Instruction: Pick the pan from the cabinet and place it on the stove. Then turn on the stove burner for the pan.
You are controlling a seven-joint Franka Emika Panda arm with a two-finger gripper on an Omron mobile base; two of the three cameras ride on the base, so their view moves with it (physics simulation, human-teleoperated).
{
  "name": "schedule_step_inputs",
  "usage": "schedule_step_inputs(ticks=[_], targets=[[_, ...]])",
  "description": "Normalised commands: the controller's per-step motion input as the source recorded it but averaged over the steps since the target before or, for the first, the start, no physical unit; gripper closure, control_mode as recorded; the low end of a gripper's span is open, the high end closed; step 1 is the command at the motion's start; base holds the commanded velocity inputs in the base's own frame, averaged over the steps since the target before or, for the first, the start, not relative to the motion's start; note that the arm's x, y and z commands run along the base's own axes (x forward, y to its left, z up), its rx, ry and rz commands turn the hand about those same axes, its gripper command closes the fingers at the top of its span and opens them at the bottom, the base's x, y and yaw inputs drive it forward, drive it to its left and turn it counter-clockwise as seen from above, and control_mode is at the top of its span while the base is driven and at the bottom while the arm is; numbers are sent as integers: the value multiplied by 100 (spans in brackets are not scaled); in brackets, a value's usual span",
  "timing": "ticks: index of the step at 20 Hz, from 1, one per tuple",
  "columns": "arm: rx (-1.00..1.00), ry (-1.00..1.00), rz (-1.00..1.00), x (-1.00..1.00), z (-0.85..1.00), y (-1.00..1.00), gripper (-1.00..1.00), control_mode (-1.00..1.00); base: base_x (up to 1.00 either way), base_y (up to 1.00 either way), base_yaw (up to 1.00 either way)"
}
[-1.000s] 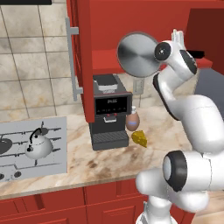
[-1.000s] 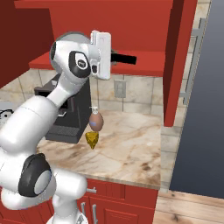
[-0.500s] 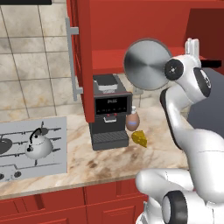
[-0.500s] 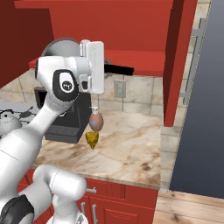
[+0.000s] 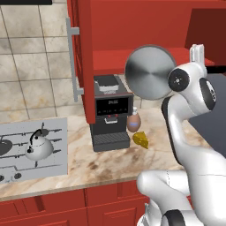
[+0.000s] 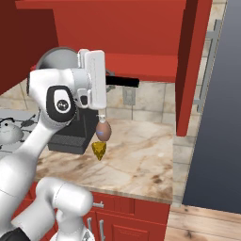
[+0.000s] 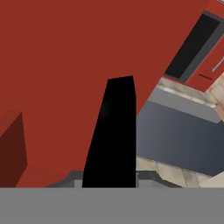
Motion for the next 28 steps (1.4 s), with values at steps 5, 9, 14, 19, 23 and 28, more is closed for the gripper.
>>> schedule_step_inputs(ticks=[5, 9, 14, 19, 23, 28], targets=[[0, 0, 0, 0, 0, 0, 100, -100, 0, 0, 0], [0, 0, 0, -3, 0, 0, 100, -100, 0, 0, 0], [0, 0, 0, -7, 0, 0, 100, -100, 0, 0, 0], [0, 0, -2, -22, 0, 0, 100, -100, 0, 0, 0], [0, 0, -5, -34, 0, 0, 100, -100, 0, 0, 0], [0, 0, -5, -44, -6, 0, 100, -100, 0, 0, 0]])
